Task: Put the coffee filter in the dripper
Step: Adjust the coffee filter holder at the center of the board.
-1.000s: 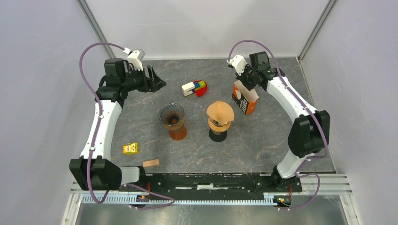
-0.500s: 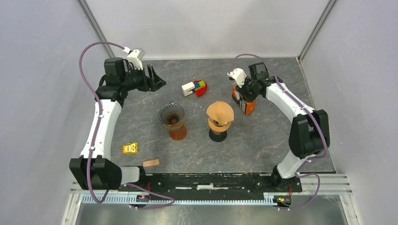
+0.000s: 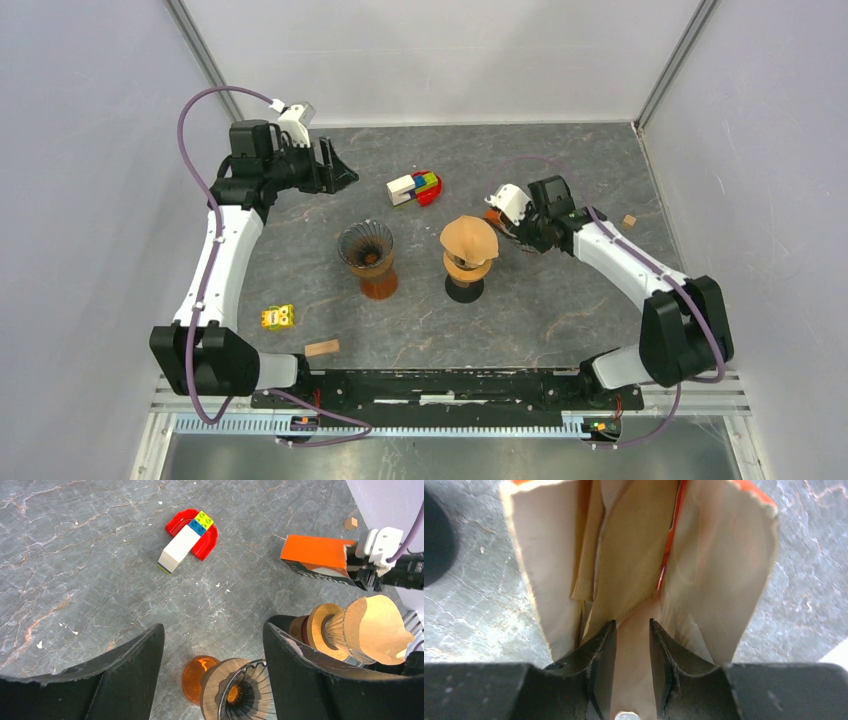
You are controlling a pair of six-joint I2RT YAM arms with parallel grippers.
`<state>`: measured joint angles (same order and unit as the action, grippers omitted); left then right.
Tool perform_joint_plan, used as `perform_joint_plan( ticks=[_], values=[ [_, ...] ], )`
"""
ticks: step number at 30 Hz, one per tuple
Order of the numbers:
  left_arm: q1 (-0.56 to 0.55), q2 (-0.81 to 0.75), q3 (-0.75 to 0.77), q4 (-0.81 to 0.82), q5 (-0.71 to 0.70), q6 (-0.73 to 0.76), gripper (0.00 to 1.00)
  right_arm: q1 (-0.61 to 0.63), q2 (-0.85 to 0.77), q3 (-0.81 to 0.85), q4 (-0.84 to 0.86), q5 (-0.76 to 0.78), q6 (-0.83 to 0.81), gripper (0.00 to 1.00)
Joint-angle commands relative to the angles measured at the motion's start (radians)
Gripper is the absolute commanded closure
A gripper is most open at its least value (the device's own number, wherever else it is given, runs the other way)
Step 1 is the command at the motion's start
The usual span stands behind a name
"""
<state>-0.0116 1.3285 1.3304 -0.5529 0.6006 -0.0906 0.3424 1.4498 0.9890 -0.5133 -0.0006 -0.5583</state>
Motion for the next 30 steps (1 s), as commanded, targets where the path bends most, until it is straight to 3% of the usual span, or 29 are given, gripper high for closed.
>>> perform_joint_plan(
  ticks=[1, 19, 25, 30],
  values=[
    [-0.002, -0.005, 0.029, 0.006, -0.010, -0.038, 0.21, 0.029, -0.087, -0.099, 0.091, 0.187, -0.013, 0.63],
    [-0.002, -0.021, 0.003, 0.024, -0.016, -0.053, 0.21, 0.054, -0.350, -0.358, 0.204, 0.505, -0.051, 0.63],
    [-0.002, -0.029, -0.001, 0.029, -0.016, -0.058, 0.21, 0.034, -0.353, -0.379, 0.214, 0.413, -0.043, 0.61],
    [-0.002, -0.049, -0.015, 0.028, -0.019, -0.051, 0.21, -0.095, -0.349, -0.373, 0.168, 0.205, -0.017, 0.61]
  ],
)
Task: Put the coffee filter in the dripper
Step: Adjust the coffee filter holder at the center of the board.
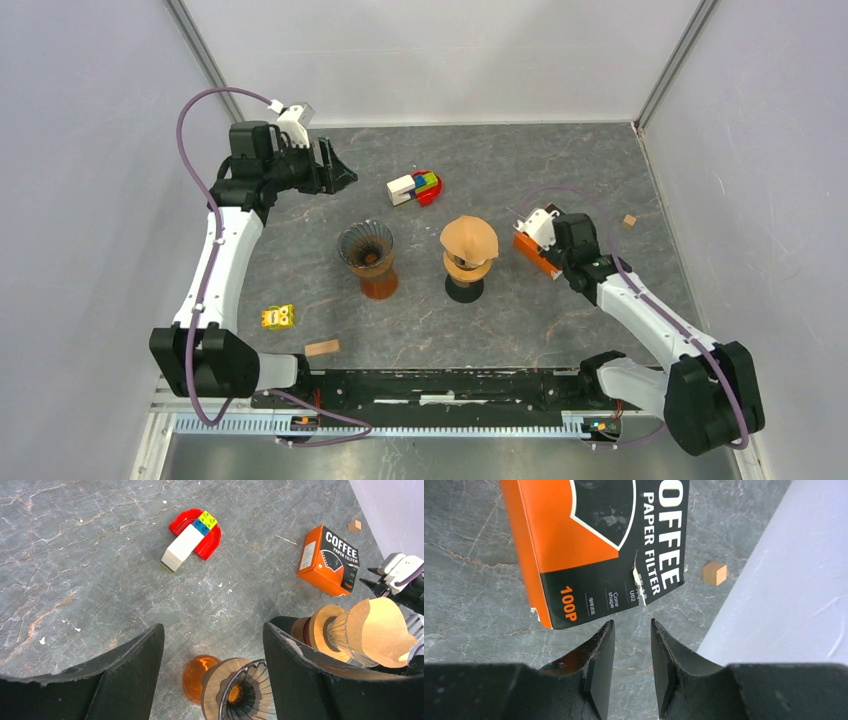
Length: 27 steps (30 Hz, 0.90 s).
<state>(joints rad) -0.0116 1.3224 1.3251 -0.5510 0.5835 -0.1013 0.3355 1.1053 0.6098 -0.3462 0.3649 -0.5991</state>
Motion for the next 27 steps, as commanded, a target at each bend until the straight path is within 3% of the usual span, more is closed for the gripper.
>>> perform_joint_plan(
  ticks=[1, 13, 22, 27],
  values=[
    [-0.002, -0.047, -0.012, 0.027, -0.003, -0.038, 0.21, -0.124, -0.012, -0.002, -0.002, -0.193, 0.024, 0.60],
    [-0.004, -0.038, -0.015, 0.051, 0.028, -0.053, 0.21, -0.539, 0.031, -0.031, 0.064, -0.682, 0.089, 0.38],
    [-0.004, -0.038, -0.033, 0.068, 0.039, -0.059, 0.21, -0.647, 0.143, -0.114, 0.258, -1.000, 0.015, 0.30],
    [-0.005, -0.039, -0.035, 0.070, 0.027, -0.061, 0.21, -0.649, 0.184, -0.120, 0.318, -1.018, -0.043, 0.28]
  ],
)
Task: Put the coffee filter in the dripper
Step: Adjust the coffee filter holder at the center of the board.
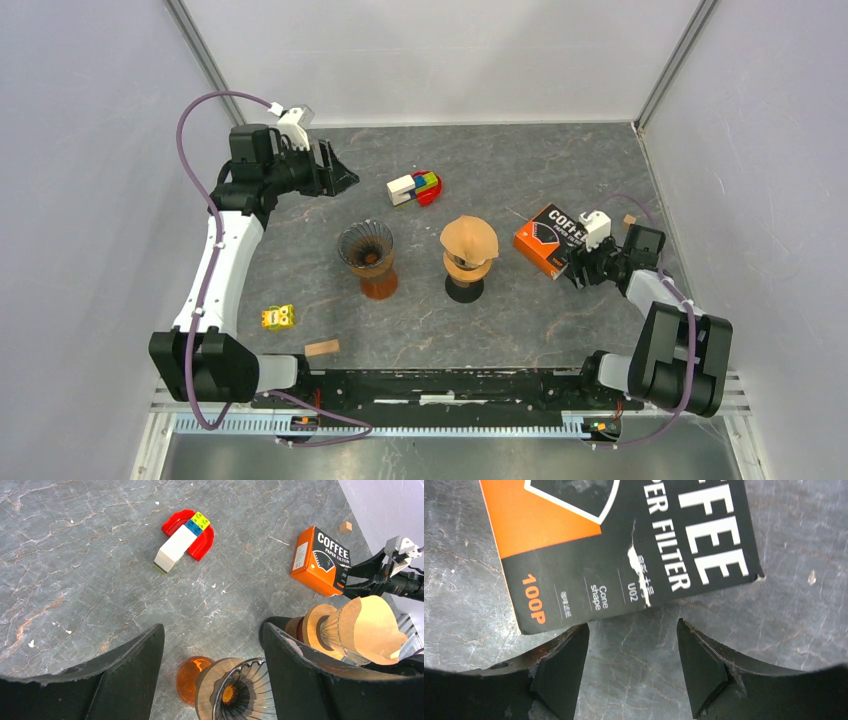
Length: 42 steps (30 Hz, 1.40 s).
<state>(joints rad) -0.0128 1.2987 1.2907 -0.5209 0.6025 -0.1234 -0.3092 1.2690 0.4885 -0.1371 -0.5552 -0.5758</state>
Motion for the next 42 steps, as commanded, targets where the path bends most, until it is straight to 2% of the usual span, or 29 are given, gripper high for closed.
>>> perform_joint_plan(
  ticks=[1, 6, 14, 19, 21, 26, 36, 42],
  values=[
    [-0.004, -0.015, -0.002, 0.041, 0.006, -0.042, 0.21, -0.005, 0.028, -0.001, 0.125, -0.100, -0.076, 0.28],
    [-0.004, -0.002, -0.007, 0.050, -0.001, -0.055, 0.21, -0.009, 0.093, 0.009, 0.192, -0.115, -0.112, 0.28],
    [-0.004, 0.006, -0.005, 0.050, -0.021, -0.047, 0.21, -0.015, 0.235, 0.143, 0.140, -0.197, -0.127, 0.28],
    [-0.004, 0.015, -0.006, 0.050, -0.023, -0.045, 0.21, -0.014, 0.319, 0.225, 0.103, -0.209, -0.103, 0.34],
    [-0.004, 0.015, -0.008, 0.050, -0.026, -0.040, 0.21, -0.013, 0.345, 0.252, 0.088, -0.219, -0.101, 0.38],
    [-0.004, 0.024, -0.011, 0.053, -0.024, -0.039, 0.21, 0.011, 0.412, 0.325, 0.024, -0.235, -0.120, 0.55],
    [-0.004, 0.015, -0.018, 0.056, -0.029, -0.032, 0.21, 0.020, 0.406, 0.334, 0.017, -0.268, -0.143, 0.99],
    [-0.004, 0.016, -0.016, 0.056, -0.029, -0.032, 0.21, 0.018, 0.368, 0.312, 0.019, -0.261, -0.179, 1.00]
  ],
)
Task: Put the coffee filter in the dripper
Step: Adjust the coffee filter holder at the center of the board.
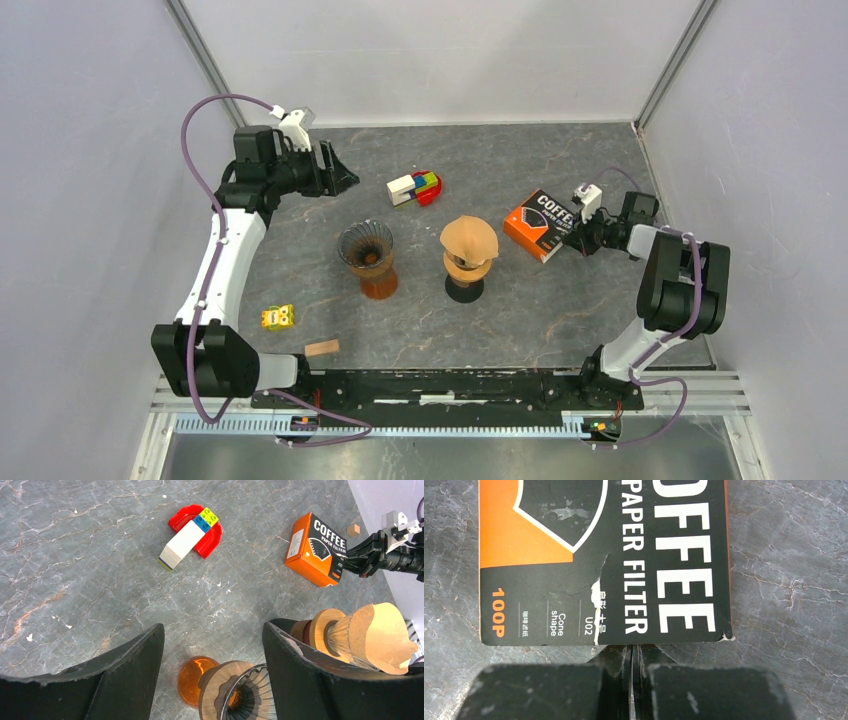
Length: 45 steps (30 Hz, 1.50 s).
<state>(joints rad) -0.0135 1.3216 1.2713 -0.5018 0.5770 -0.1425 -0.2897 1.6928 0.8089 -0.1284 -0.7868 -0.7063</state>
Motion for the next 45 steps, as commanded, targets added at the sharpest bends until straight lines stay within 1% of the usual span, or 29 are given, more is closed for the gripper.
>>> perform_joint_plan(
  ticks=[1, 4, 8, 9, 10, 11, 13, 14, 15, 19, 22, 28, 35, 40, 42, 45],
  values=[
    [-0.003, -0.008, 0.002, 0.037, -0.003, -0.012, 0.21, -0.001, -0.065, -0.013, 0.002, -0.033, -0.068, 1.00],
    [-0.003, -0.014, -0.002, 0.033, -0.008, -0.004, 0.21, -0.002, -0.113, -0.057, -0.014, -0.032, -0.162, 1.00],
    [-0.003, -0.016, -0.009, 0.031, -0.020, 0.013, 0.21, -0.001, -0.190, -0.135, -0.019, 0.007, -0.314, 1.00],
    [-0.003, -0.015, -0.010, 0.031, -0.021, 0.015, 0.21, 0.000, -0.204, -0.149, -0.014, 0.011, -0.337, 0.96],
    [-0.003, -0.012, -0.009, 0.031, -0.022, 0.015, 0.21, -0.001, -0.219, -0.165, -0.005, 0.015, -0.354, 0.89],
    [-0.003, -0.010, -0.008, 0.032, -0.021, 0.014, 0.21, -0.001, -0.230, -0.175, -0.003, 0.015, -0.382, 0.81],
    [-0.003, -0.007, -0.007, 0.032, -0.023, 0.017, 0.21, -0.001, -0.244, -0.193, 0.026, 0.017, -0.403, 0.62],
    [-0.003, -0.008, -0.005, 0.032, -0.024, 0.021, 0.21, 0.000, -0.245, -0.200, 0.040, 0.024, -0.413, 0.58],
    [-0.003, -0.011, -0.006, 0.033, -0.028, 0.027, 0.21, 0.003, -0.242, -0.203, 0.053, 0.033, -0.428, 0.57],
    [-0.003, -0.023, -0.015, 0.032, -0.046, 0.046, 0.21, 0.015, -0.185, -0.161, 0.038, 0.050, -0.458, 0.56],
    [-0.003, -0.033, -0.031, 0.041, -0.059, 0.058, 0.21, 0.022, -0.143, -0.125, 0.036, 0.034, -0.456, 0.54],
    [-0.003, -0.046, -0.051, 0.056, -0.069, 0.060, 0.21, 0.054, -0.092, -0.064, 0.042, -0.015, -0.396, 0.51],
    [-0.003, -0.057, -0.057, 0.057, -0.075, 0.075, 0.21, 0.071, -0.110, -0.055, 0.070, -0.081, -0.336, 0.41],
    [-0.005, -0.041, -0.049, 0.061, -0.060, 0.087, 0.21, 0.083, -0.153, -0.085, 0.155, -0.089, -0.262, 0.40],
    [-0.010, -0.034, -0.043, 0.069, -0.063, 0.104, 0.21, 0.084, -0.164, -0.087, 0.186, -0.103, -0.203, 0.40],
    [-0.027, -0.016, -0.023, 0.069, -0.077, 0.137, 0.21, 0.088, -0.177, -0.100, 0.278, -0.112, -0.098, 0.40]
  ],
)
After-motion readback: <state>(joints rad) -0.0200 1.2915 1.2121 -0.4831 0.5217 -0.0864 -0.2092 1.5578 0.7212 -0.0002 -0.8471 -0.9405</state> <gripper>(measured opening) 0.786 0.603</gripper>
